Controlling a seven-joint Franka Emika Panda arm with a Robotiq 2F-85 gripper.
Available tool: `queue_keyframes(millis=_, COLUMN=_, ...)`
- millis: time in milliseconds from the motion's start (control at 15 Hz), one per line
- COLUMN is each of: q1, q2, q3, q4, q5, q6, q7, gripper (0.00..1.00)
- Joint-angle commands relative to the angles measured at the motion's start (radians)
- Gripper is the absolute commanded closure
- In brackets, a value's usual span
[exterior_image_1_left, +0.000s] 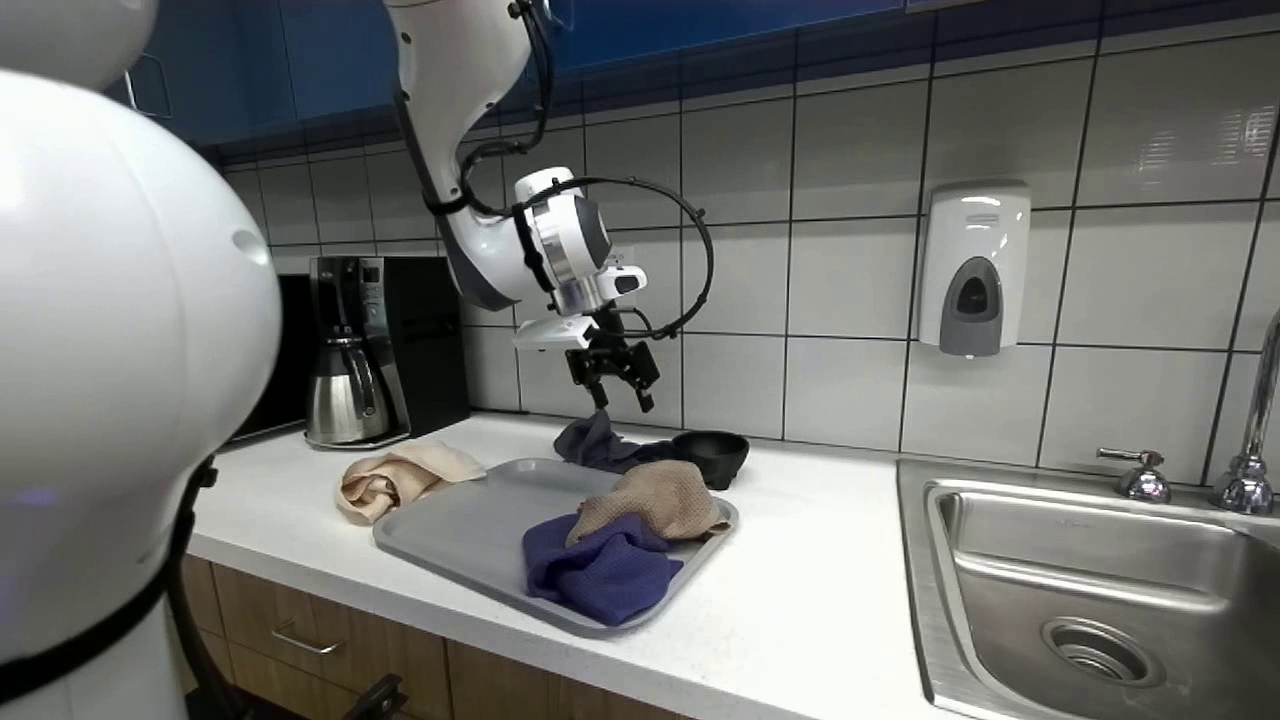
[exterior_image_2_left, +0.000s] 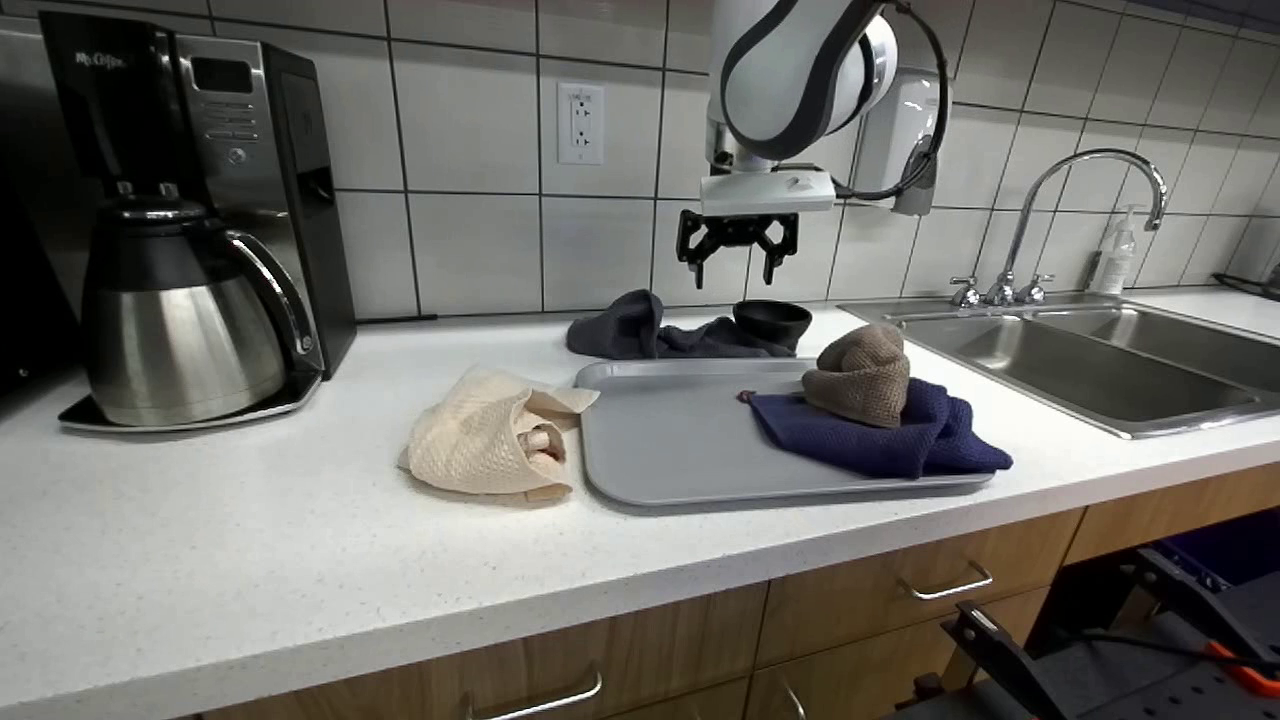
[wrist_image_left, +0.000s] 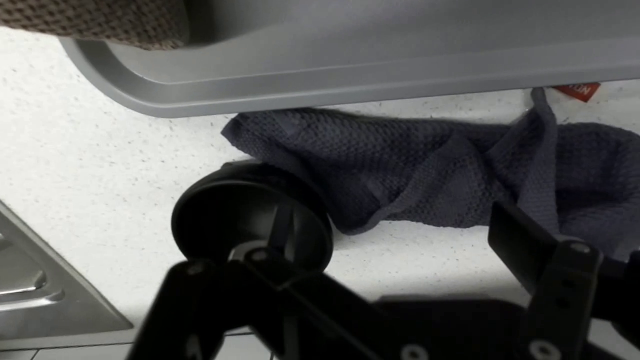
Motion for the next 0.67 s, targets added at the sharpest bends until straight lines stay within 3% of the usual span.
queue_keyframes(millis=0, q1=0.026, q2=0.061, q3=-0.009, q4=0.080, q5=0.039, q6=0.018, q7=-0.008, gripper=0.00)
queue_keyframes(millis=600, q1=0.077, q2=0.197, q3=-0.028, q4=0.227, q5=0.108, q6=0.052, q7=-0.012, gripper=0.00)
